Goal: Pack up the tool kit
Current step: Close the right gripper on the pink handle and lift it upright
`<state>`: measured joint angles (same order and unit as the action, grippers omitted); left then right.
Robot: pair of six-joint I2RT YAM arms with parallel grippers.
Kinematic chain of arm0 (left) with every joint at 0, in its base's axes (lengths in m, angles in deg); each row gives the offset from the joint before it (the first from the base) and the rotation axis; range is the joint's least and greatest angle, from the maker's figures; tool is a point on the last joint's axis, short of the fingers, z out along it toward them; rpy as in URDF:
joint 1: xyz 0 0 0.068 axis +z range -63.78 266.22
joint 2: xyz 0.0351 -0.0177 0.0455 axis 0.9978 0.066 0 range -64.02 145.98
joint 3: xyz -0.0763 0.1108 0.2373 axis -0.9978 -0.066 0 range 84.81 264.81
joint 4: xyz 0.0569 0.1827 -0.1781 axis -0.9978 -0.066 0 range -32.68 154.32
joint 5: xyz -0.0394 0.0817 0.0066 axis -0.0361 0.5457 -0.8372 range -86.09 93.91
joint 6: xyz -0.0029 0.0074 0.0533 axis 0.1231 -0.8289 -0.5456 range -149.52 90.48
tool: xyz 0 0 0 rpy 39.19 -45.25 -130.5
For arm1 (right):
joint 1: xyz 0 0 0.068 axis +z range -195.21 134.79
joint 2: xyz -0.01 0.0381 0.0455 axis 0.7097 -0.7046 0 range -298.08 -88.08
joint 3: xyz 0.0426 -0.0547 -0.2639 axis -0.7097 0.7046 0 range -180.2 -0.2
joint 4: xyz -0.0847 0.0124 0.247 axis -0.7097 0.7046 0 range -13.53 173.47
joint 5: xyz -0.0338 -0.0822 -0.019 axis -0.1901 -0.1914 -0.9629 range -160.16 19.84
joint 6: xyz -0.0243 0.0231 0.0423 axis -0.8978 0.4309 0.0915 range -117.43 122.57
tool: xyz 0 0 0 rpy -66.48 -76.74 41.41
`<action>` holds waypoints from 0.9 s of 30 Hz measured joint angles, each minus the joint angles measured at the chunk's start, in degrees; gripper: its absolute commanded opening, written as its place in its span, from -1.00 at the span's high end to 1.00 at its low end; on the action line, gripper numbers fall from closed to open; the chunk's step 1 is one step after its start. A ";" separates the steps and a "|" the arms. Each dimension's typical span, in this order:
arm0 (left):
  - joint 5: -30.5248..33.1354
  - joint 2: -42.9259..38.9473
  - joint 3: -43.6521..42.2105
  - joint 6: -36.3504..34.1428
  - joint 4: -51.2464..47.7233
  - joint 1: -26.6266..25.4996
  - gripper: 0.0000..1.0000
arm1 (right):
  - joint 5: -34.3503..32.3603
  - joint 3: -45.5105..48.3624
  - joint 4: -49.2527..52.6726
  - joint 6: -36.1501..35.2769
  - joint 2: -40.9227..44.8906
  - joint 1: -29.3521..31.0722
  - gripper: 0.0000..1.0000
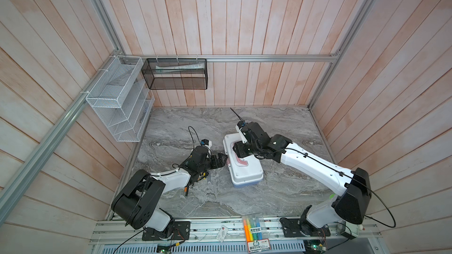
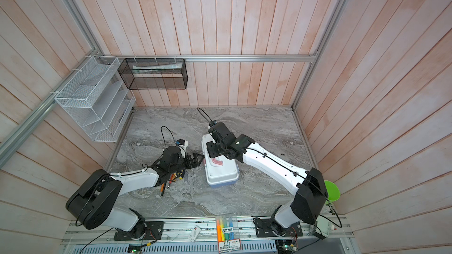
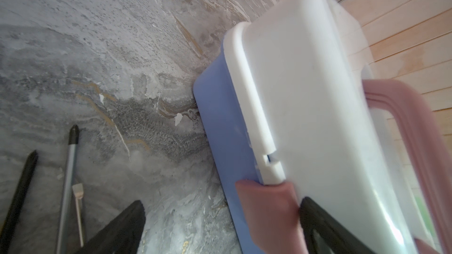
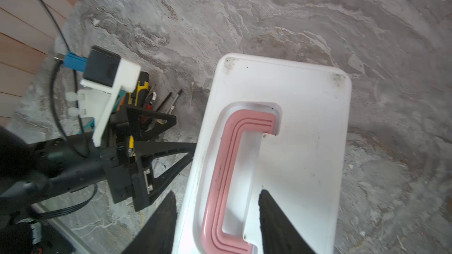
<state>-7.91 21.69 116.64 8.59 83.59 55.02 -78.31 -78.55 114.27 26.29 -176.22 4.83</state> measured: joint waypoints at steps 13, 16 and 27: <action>0.11 -0.07 0.00 -0.46 0.00 0.00 -1.00 | -11.74 -9.49 11.37 1.38 -10.19 5.90 -0.11; 0.11 -0.07 0.00 -0.66 0.00 0.00 -1.00 | -12.79 -10.47 12.48 1.62 -11.96 6.29 -0.11; 0.13 -0.07 0.00 -0.90 0.04 0.00 -1.00 | -18.01 -13.00 17.40 2.36 -16.96 6.93 0.00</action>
<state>-7.77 21.62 116.64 7.69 83.63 55.02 -96.32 -91.55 131.67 28.65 -193.18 11.76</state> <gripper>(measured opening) 0.998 0.526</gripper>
